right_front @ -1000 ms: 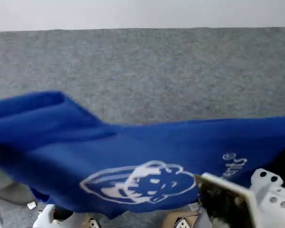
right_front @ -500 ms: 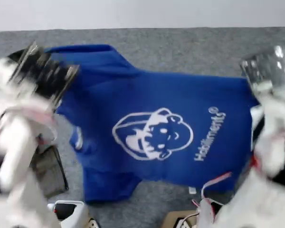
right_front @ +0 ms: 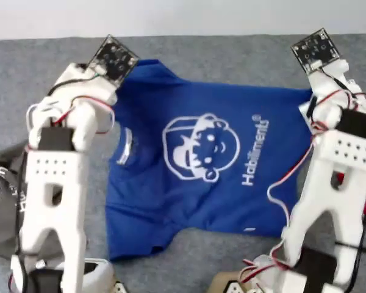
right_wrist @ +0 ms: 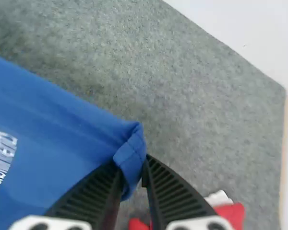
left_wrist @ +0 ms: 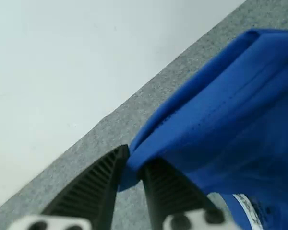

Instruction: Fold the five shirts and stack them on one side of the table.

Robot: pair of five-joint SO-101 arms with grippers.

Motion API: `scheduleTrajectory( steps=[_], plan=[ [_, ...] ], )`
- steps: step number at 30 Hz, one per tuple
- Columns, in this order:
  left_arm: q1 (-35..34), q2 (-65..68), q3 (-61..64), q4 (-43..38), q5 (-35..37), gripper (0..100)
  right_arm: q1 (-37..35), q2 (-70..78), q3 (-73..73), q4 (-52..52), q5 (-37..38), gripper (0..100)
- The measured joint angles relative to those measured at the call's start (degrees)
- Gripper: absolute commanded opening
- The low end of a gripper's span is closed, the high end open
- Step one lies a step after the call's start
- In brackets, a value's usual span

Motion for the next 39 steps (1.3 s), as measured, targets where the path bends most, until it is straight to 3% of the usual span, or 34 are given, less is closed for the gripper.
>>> scheduleTrajectory(
  steps=[6,12,19,24,30,34,39],
  plan=[
    [-0.4,17.2,-10.7,-4.3,0.0,1,0.4,10.8,-4.6,-7.0,-1.8,1.1],
    [-0.4,38.7,-33.1,-3.4,0.0,1,-0.3,24.9,-18.1,-9.8,-1.9,1.1],
    [2.8,59.1,-62.8,12.7,0.0,1,-1.1,37.9,-34.7,-4.6,-3.7,1.1],
    [3.3,68.0,-77.8,27.6,0.0,1,-5.1,43.0,-38.2,2.6,-4.3,1.1],
    [1.6,73.1,-88.4,43.5,0.0,1,-12.2,47.5,-38.3,7.6,-7.1,2.7],
    [1.3,74.5,-92.0,51.9,0.0,1,-15.6,49.4,-38.3,8.0,-10.6,15.1],
    [1.3,74.5,-92.5,53.5,0.0,1,-20.3,52.1,-38.3,7.5,-16.3,23.6]
  ],
)
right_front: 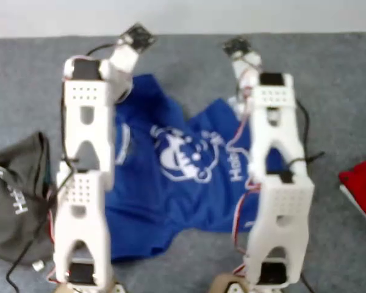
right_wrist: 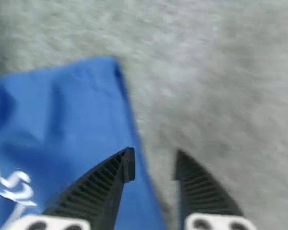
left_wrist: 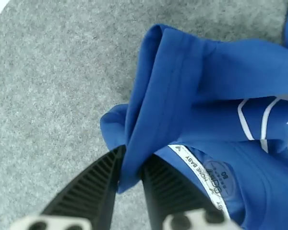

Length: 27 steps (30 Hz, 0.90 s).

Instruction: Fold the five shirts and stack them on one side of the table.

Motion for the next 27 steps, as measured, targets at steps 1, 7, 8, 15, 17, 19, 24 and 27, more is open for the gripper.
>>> scheduleTrajectory(
  steps=[1,7,8,15,17,19,24,27],
  plan=[
    [0.0,0.2,0.0,0.1,0.0,1,-0.7,0.5,0.0,-0.5,-0.9,23.6],
    [0.0,0.4,0.0,0.1,2.2,1,-4.6,4.5,0.0,-6.4,-2.6,23.6],
    [0.0,0.4,0.0,0.1,2.6,1,-5.3,5.3,0.0,-7.6,-2.7,23.6],
    [0.0,3.5,-0.1,0.1,3.5,1,-6.5,12.4,-3.8,-12.0,-2.8,23.5],
    [0.0,4.0,-0.1,0.1,3.7,1,-6.5,15.3,-7.4,-12.0,-2.8,23.4],
    [0.0,4.0,-0.1,0.1,3.7,1,-6.5,18.2,-11.3,-12.0,-2.8,23.3],
    [0.0,4.0,-0.1,0.1,3.7,1,-6.5,25.9,-22.9,-8.5,-2.8,15.4],
    [0.0,4.0,-0.1,0.1,3.7,1,-6.5,29.9,-30.0,-4.9,-1.7,6.8]
  ],
)
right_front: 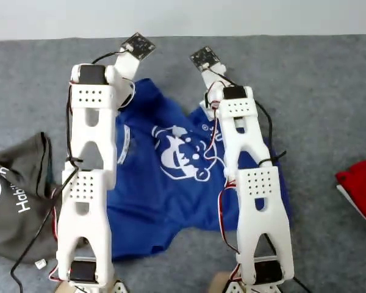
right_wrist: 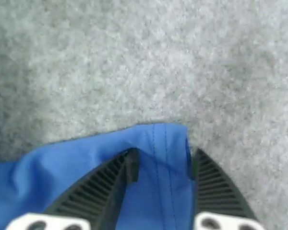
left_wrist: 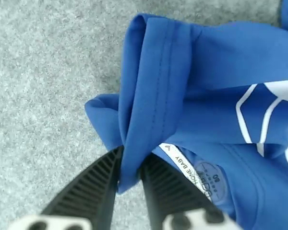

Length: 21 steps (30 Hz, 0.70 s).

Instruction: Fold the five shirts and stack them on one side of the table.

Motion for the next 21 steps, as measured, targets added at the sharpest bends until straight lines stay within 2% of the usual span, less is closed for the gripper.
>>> scheduleTrajectory(
  steps=[2,7,17,21],
  plan=[
    [0.0,0.0,0.0,0.0,0.0,1,0.0,2.2,-4.4,2.5,2.9,0.3],
    [0.0,0.0,0.0,0.0,0.0,1,0.1,4.7,-12.3,7.8,10.0,1.2],
    [1.2,0.0,0.0,-0.3,0.4,1,4.9,5.5,-26.8,12.4,14.3,1.2],
    [1.2,-0.5,0.0,-3.8,3.3,1,7.8,5.5,-27.4,12.4,15.5,1.2]
  ],
)
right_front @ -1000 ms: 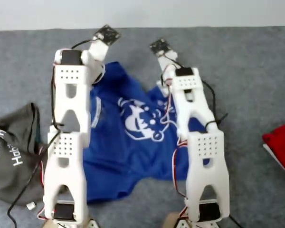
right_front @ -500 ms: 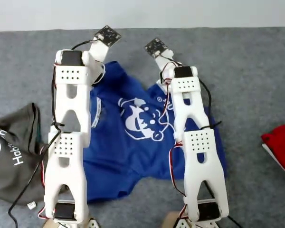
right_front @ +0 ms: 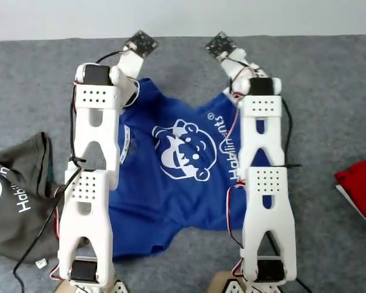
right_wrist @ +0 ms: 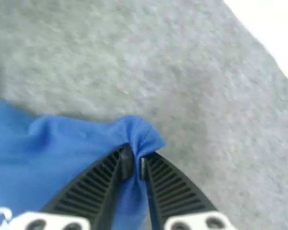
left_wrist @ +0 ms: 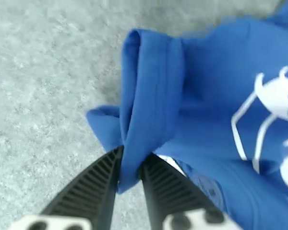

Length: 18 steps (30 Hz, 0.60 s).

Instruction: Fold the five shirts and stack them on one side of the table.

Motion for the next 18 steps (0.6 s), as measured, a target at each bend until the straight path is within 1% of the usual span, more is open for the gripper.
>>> scheduleTrajectory(
  steps=[5,10,13,18],
  plan=[
    [0.0,-2.4,0.0,-5.7,2.7,1,4.0,-2.1,0.0,0.0,0.1,1.2],
    [0.2,-2.7,0.0,-11.1,3.1,1,7.7,-6.3,0.0,-0.3,0.1,1.2],
    [0.7,-2.7,0.0,-12.0,3.1,1,9.1,-6.5,0.0,-0.3,0.1,1.2],
    [2.3,-2.7,0.0,-11.3,3.1,1,9.0,-6.5,0.0,1.1,0.1,1.2]
  ],
)
